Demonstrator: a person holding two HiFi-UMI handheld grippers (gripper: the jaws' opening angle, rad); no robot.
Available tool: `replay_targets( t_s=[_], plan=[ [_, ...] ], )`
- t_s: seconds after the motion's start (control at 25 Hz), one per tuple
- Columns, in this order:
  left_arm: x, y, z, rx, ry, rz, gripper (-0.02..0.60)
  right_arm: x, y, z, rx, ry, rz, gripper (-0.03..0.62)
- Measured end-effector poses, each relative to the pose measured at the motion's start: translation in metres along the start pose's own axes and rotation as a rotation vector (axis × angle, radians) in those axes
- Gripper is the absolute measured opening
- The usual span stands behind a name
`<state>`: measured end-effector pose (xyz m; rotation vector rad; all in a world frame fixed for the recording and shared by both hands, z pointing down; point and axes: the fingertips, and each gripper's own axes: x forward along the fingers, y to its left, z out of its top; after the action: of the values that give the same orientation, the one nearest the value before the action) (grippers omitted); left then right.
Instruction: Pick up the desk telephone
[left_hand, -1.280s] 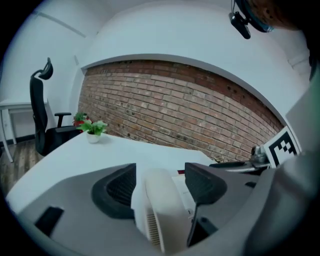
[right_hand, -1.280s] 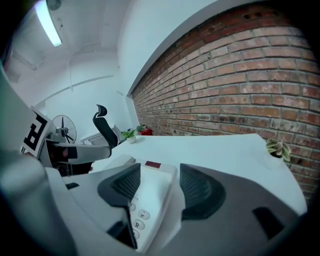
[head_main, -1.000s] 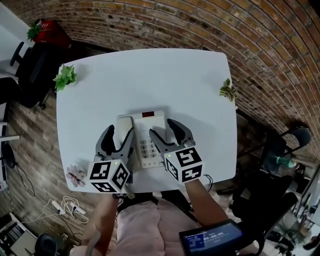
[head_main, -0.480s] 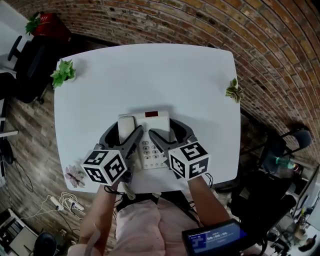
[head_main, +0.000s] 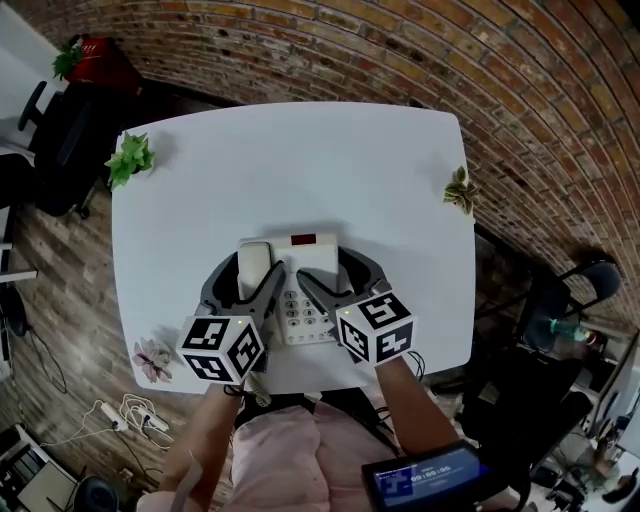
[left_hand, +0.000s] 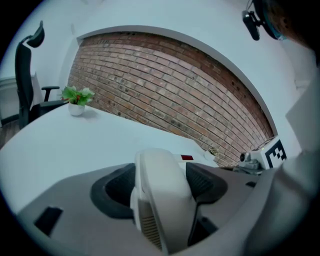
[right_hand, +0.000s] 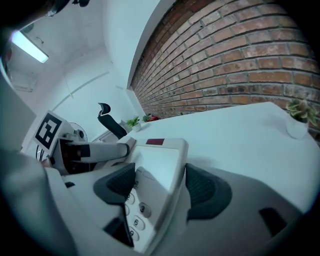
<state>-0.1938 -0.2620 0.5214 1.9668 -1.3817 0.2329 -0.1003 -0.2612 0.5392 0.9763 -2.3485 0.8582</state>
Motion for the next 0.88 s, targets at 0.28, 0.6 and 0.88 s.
replay_targets(
  t_s=[0.28,0.6,0.88],
  plan=[
    [-0.018,-0.009,0.008,0.079,-0.123,0.053,0.311,-0.003,0.003,0.002,0.024,-0.006,0.084,0.374],
    [-0.038,-0.03,0.014,0.21,-0.265,0.086,0.262,0.002,0.012,-0.006,0.135,0.014,0.276,0.42],
    [-0.038,-0.078,0.01,0.449,-0.282,0.001,0.256,0.012,0.011,-0.007,0.084,0.041,0.314,0.42]
  ],
)
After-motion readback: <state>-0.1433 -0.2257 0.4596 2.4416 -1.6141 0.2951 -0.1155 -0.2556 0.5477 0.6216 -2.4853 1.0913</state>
